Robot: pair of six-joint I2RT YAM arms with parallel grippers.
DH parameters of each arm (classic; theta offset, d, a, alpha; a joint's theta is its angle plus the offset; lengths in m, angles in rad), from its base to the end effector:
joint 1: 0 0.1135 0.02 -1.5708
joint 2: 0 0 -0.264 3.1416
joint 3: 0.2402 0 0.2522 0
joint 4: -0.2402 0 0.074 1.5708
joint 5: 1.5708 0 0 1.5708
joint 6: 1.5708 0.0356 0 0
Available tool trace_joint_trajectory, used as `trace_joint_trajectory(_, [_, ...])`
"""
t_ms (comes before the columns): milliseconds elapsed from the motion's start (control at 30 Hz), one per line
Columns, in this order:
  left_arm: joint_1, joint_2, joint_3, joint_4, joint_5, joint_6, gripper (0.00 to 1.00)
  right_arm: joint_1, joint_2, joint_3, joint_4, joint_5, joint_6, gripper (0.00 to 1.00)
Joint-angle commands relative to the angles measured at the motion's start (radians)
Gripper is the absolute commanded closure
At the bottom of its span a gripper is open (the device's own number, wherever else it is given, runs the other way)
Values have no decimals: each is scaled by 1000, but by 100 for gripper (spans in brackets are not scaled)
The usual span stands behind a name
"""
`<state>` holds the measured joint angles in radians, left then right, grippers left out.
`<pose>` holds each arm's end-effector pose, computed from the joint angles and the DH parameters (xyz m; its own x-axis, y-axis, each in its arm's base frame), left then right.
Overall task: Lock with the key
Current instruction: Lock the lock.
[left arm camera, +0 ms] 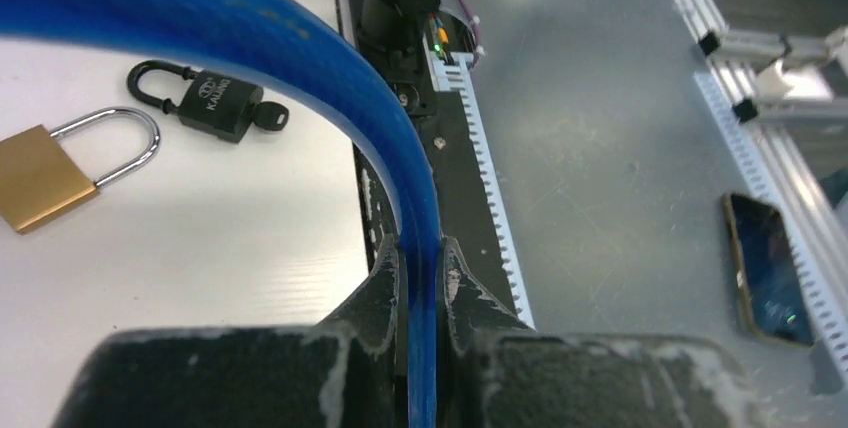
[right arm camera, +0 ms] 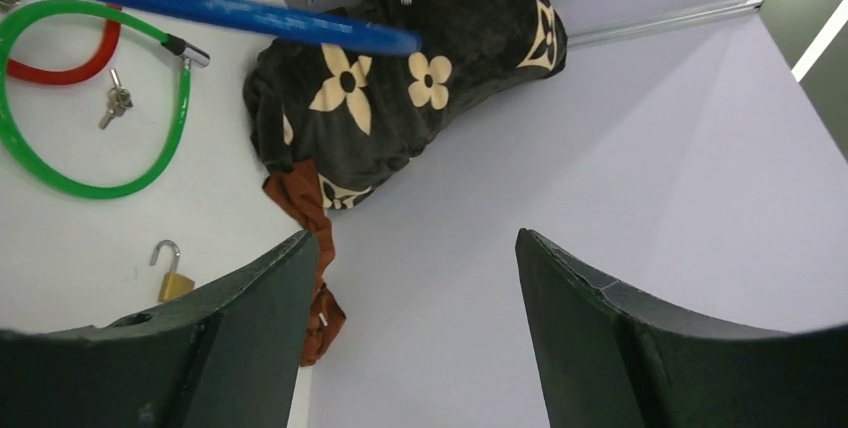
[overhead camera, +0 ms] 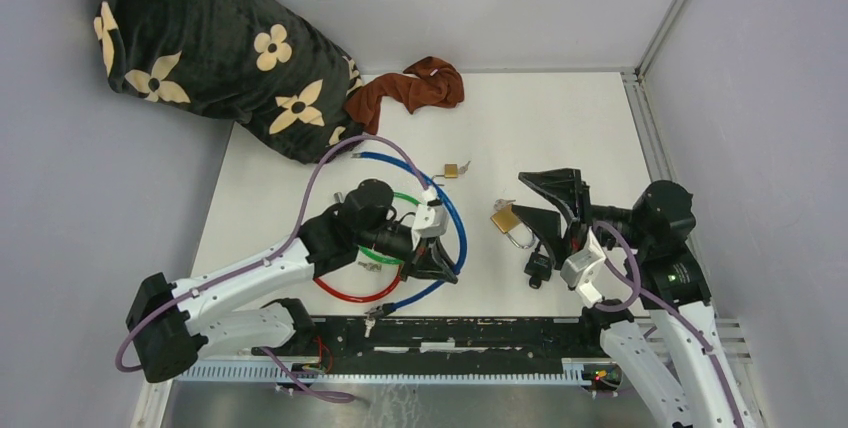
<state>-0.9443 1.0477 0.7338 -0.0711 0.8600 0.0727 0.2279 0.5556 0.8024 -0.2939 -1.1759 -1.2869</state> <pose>0.1128 -0.2019 0.2871 -0.1513 0.2899 -0.9450 0.9538 -0.2081 -0.2165 0.0960 0.0560 0.3666 0.9328 -0.1628 -0.3215 -0.3200 0.0364 -0.9467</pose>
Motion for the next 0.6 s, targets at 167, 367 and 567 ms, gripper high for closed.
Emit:
trace_joint_trajectory(167, [167,179,189,194,-116,-646,98,77,202,-25,236,260,-58,14])
trace_joint_trajectory(367, [174,188,191,214,-84,-654,98,208,296,-35,225,344,-236,13])
trace_joint_trajectory(567, [175,206,209,205,-74,-654,98,400,375,-46,270,461,-354,13])
